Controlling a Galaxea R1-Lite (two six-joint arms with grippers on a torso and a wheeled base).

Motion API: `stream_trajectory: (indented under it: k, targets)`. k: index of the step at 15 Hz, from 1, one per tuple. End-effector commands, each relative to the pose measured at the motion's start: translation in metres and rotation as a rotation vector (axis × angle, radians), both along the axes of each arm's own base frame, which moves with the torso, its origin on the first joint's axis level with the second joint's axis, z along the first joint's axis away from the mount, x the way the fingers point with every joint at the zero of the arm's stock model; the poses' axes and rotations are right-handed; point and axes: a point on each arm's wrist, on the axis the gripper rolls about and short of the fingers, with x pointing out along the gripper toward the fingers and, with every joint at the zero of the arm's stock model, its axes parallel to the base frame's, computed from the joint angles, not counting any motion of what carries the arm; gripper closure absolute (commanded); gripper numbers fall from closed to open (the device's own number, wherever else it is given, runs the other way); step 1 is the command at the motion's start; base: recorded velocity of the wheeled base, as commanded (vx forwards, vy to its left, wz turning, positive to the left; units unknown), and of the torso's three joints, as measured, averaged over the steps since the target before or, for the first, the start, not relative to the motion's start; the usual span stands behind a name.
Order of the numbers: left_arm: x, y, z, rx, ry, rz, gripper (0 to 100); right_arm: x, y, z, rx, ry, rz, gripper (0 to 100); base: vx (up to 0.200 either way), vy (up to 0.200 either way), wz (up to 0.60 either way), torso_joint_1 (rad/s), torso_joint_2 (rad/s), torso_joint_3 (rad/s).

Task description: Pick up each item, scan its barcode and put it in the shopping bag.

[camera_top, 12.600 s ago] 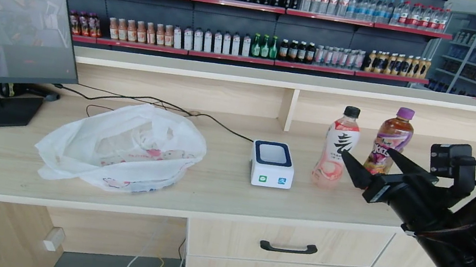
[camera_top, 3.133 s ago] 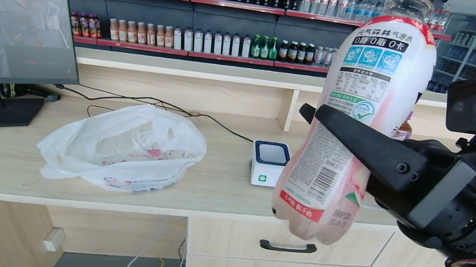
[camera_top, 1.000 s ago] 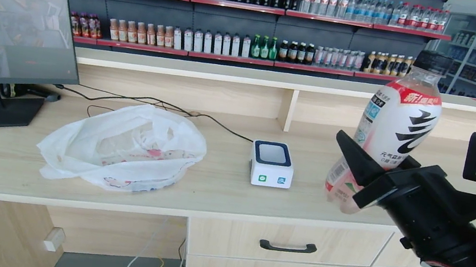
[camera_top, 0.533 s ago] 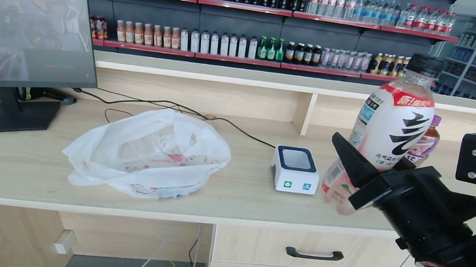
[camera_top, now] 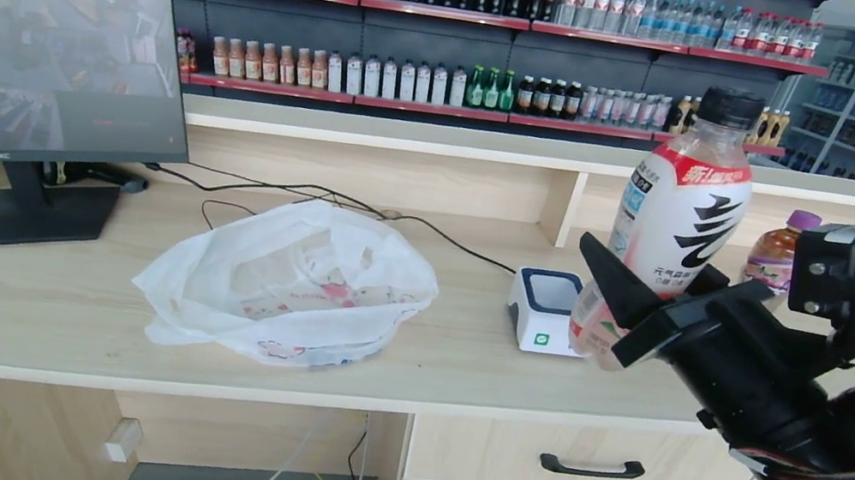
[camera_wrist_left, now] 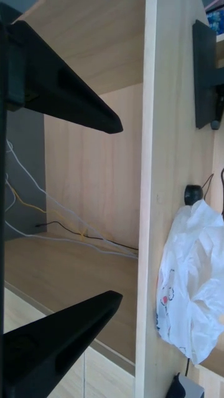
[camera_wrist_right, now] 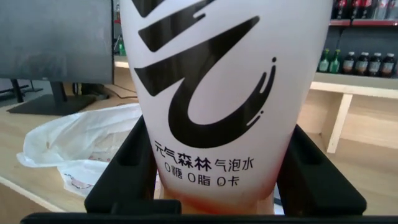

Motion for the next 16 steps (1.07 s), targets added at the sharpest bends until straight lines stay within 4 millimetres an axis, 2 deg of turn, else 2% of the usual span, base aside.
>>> stream_trajectory:
  k: [1, 3, 6, 9, 11, 12, 13, 16]
  targets:
    - [0.000, 0.000, 0.000, 0.001, 0.000, 0.000, 0, 0.026, 0.004, -0.008, -0.103, -0.046, 0.011, 100, 0.000, 0.000, 0.00, 0.000, 0.00, 0.000]
    - [0.000, 0.000, 0.000, 0.001, 0.000, 0.000, 0, 0.034, 0.010, -0.020, -0.169, -0.047, 0.044, 100, 0.000, 0.000, 0.00, 0.000, 0.00, 0.000]
    - [0.000, 0.000, 0.000, 0.001, 0.000, 0.000, 0, 0.061, 0.021, -0.040, -0.233, -0.043, 0.044, 100, 0.000, 0.000, 0.00, 0.000, 0.00, 0.000]
    - [0.000, 0.000, 0.000, 0.001, 0.000, 0.000, 0, 0.091, -0.003, -0.045, -0.341, -0.121, -0.009, 100, 0.000, 0.000, 0.00, 0.000, 0.00, 0.000]
    - [0.000, 0.000, 0.000, 0.002, 0.000, 0.000, 0, 0.122, -0.007, -0.037, -0.360, -0.224, -0.026, 100, 0.000, 0.000, 0.00, 0.000, 0.00, 0.000]
    - [0.000, 0.000, 0.000, 0.001, 0.000, 0.000, 0, 0.130, -0.008, -0.034, -0.367, -0.256, -0.023, 100, 0.000, 0.000, 0.00, 0.000, 0.00, 0.000]
    - [0.000, 0.000, 0.000, 0.002, 0.000, 0.000, 0, 0.150, -0.010, -0.034, -0.375, -0.310, -0.013, 100, 0.000, 0.000, 0.00, 0.000, 0.00, 0.000]
    - [0.000, 0.000, 0.000, 0.001, 0.000, 0.000, 0, 0.171, -0.015, -0.044, -0.445, -0.377, 0.022, 100, 0.000, 0.000, 0.00, 0.000, 0.00, 0.000]
